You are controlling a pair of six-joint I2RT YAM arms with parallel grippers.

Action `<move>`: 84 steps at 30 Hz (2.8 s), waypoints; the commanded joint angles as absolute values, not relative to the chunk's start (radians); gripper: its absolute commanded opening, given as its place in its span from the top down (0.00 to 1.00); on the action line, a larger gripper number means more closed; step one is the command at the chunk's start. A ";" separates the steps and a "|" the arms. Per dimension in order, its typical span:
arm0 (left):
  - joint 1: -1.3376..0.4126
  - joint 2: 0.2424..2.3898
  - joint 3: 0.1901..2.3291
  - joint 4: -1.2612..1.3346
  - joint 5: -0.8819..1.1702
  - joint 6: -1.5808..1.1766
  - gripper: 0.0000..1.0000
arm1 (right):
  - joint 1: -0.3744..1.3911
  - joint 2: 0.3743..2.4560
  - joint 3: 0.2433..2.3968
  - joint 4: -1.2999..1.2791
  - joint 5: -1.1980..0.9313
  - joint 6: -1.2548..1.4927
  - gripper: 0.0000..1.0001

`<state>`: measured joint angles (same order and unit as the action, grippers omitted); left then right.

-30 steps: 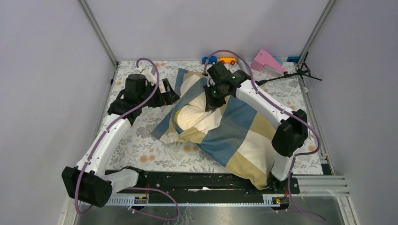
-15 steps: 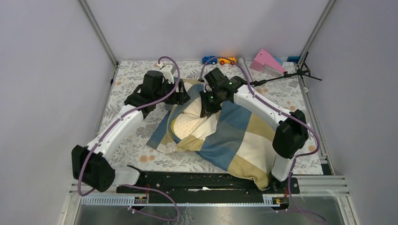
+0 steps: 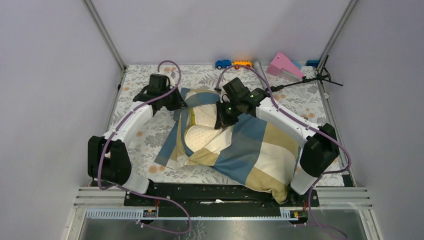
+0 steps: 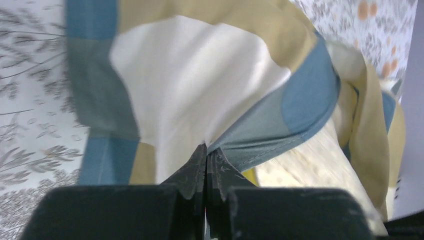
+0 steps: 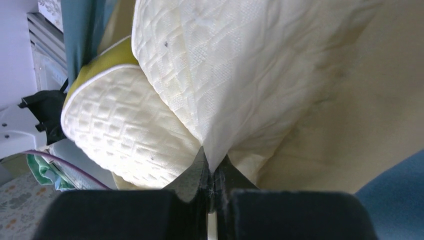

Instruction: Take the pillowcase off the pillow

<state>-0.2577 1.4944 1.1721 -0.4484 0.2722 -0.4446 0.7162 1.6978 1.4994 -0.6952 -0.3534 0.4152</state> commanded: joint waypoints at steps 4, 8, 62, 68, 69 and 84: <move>-0.034 1.540 1.182 -0.388 0.228 -0.546 1.00 | 0.729 1.483 1.409 -0.787 -0.596 0.284 1.00; -0.019 1.613 1.183 -0.401 0.210 -0.530 1.00 | 0.728 1.427 1.419 -0.835 -0.623 0.233 1.00; -0.216 1.509 0.723 0.407 0.877 -1.024 0.96 | 0.886 2.221 2.583 -1.304 0.062 0.412 0.00; -0.216 1.518 0.691 0.539 0.916 -1.112 0.96 | 0.902 2.135 2.340 -1.239 0.198 0.514 0.00; -0.216 1.515 0.693 0.544 0.919 -1.117 0.96 | 0.902 2.127 2.320 -1.237 0.226 0.518 0.00; -0.202 1.505 0.760 0.366 0.908 -1.002 0.97 | 0.898 2.090 2.510 -1.116 0.140 0.433 1.00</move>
<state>-0.2092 1.5276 0.6949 0.4595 0.8898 -1.1091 0.8974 2.1994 2.3547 -1.2228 0.2127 0.4721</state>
